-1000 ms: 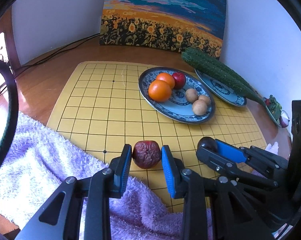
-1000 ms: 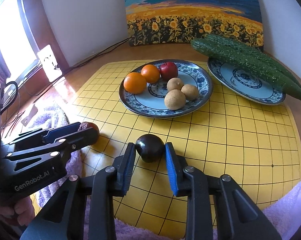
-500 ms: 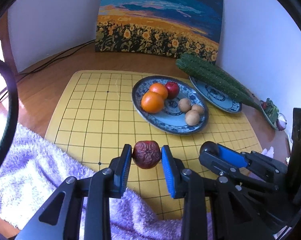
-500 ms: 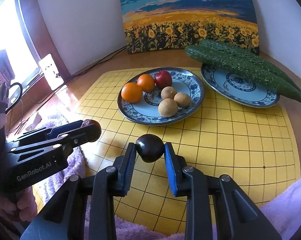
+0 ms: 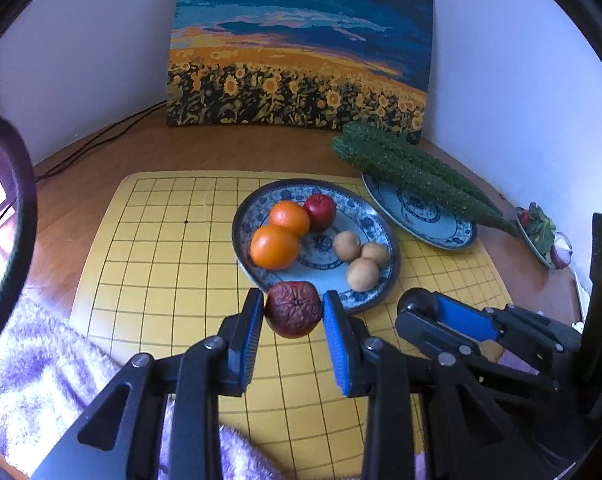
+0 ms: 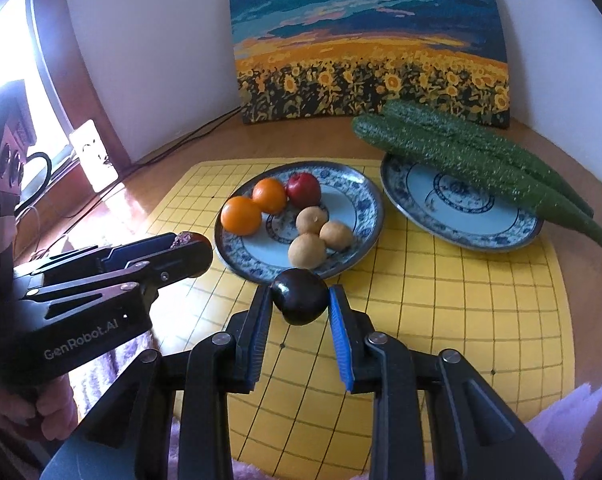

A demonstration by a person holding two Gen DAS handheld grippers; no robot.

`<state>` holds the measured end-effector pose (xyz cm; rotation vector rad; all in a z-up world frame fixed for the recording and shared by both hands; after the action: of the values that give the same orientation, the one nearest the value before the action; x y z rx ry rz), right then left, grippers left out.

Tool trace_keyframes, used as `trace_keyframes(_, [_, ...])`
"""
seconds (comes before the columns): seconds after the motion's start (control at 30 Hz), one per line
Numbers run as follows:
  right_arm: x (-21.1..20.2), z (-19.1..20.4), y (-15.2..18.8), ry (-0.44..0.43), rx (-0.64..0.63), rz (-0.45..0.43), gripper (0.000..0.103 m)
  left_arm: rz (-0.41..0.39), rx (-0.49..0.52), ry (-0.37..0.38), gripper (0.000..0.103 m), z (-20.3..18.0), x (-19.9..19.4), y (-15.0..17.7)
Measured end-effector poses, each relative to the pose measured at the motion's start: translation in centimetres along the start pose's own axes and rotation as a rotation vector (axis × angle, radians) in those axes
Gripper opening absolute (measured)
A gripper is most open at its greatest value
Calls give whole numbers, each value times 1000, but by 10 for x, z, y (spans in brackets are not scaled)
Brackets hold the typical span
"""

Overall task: Organize fruits
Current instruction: 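Lower both fruits onto the plate beside the others and open both grippers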

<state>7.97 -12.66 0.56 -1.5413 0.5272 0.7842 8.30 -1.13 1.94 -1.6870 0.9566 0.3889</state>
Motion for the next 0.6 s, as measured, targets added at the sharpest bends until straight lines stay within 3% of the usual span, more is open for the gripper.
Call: trace_keyframes(0.6, [23, -16, -32, 65, 7, -31, 30, 4, 22, -10, 32, -2, 31, -10])
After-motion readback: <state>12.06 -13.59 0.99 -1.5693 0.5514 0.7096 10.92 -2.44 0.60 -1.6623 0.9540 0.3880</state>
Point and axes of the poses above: each gripper's, at about its wrist camera, not at the fingertips, and x roughly the way its jaws point, z to its left, y to its underside, the point moved 3 cm from there along x, roughly the way its jaws point, and after that the axes turned 14 degrees about y, right-handed, at the moved point
